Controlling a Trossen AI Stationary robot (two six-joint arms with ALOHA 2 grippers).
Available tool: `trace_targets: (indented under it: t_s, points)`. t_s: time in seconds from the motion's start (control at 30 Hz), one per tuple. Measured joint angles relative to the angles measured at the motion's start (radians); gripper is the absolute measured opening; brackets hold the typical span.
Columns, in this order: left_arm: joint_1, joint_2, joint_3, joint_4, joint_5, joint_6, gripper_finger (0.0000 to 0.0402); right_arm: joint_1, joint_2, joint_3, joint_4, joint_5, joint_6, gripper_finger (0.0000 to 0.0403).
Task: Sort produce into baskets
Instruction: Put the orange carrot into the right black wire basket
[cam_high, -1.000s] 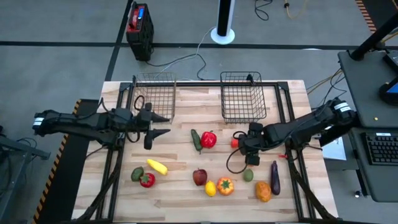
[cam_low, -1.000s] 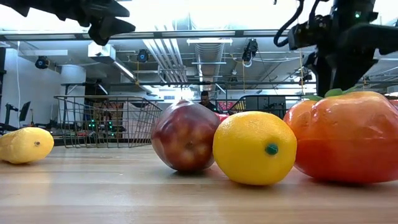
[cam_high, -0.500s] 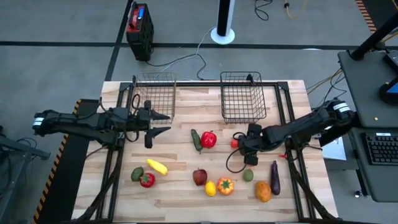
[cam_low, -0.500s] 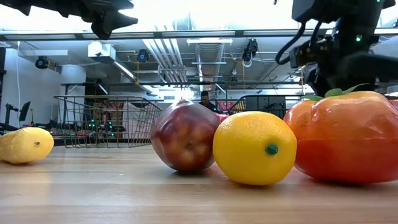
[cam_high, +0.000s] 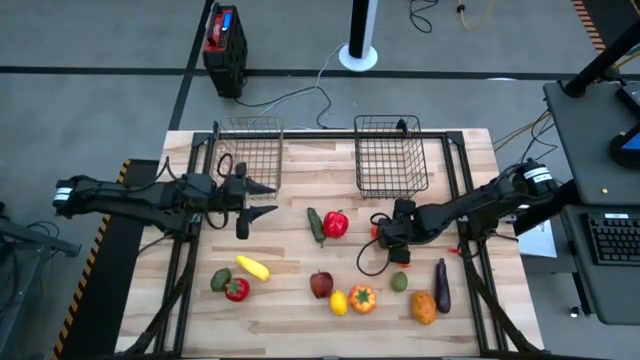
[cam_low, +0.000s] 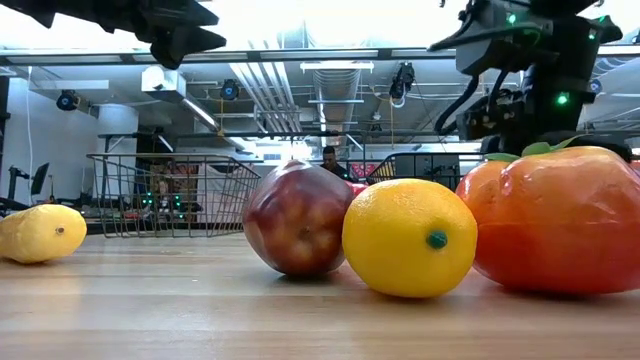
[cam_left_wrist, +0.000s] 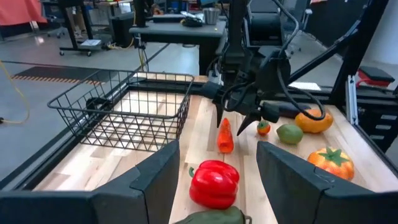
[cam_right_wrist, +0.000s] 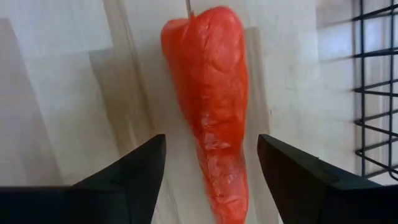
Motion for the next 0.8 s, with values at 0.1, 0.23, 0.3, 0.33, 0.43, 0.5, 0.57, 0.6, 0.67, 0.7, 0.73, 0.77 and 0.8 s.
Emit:
trace_targets:
  t_s: [0.1, 0.23, 0.3, 0.33, 0.43, 0.5, 0.57, 0.6, 0.67, 0.7, 0.73, 0.77, 0.8]
  points:
    - [0.0, 0.015, 0.0, 0.002, 0.0, 0.019, 0.0198, 0.0, 0.035, 0.0, 0.004, 0.0, 0.0, 0.0231]
    - [0.0, 0.03, 0.0, 0.023, 0.0, 0.023, 0.0198, 0.001, 0.07, 0.002, 0.015, 0.0, -0.002, 0.0215]
    - [0.0, 0.031, 0.0, 0.023, 0.0, 0.023, 0.0198, 0.003, 0.075, 0.002, 0.017, -0.002, -0.001, 0.0204]
    - [0.0, 0.032, 0.0, 0.024, 0.0, 0.023, 0.0198, 0.003, 0.072, 0.002, 0.018, -0.005, -0.001, 0.0196]
    - [0.0, 0.032, 0.0, 0.023, 0.0, 0.023, 0.0198, 0.003, 0.056, -0.001, 0.019, -0.012, 0.0, 0.0166]
    - [-0.001, 0.032, 0.0, 0.023, 0.0, 0.023, 0.0198, 0.003, 0.04, -0.002, 0.02, -0.012, 0.0, 0.014]
    - [0.0, 0.034, 0.0, 0.022, 0.001, 0.019, 0.0198, 0.002, 0.021, -0.002, 0.019, -0.011, 0.0, 0.0112]
    - [-0.001, 0.035, 0.0, 0.023, 0.002, 0.014, 0.0198, 0.002, 0.012, -0.002, 0.015, -0.015, -0.003, 0.0099]
    - [0.0, 0.034, 0.0, 0.021, 0.003, 0.006, 0.0198, 0.002, -0.009, -0.001, 0.009, -0.041, -0.011, 0.0078]
    - [0.0, 0.034, 0.0, 0.022, 0.003, 0.002, 0.0198, 0.002, -0.024, 0.004, 0.002, -0.051, -0.007, 0.0078]
    - [0.0, 0.034, 0.0, 0.021, 0.003, -0.002, 0.0198, 0.002, -0.039, 0.012, -0.002, -0.062, 0.0, 0.0078]
    - [0.0, 0.034, 0.0, 0.021, 0.003, -0.003, 0.0198, 0.002, -0.055, 0.026, -0.007, -0.076, 0.006, 0.0078]
    - [0.0, 0.033, 0.0, 0.02, 0.003, -0.003, 0.0198, 0.002, -0.072, 0.04, -0.004, -0.086, 0.011, 0.0078]
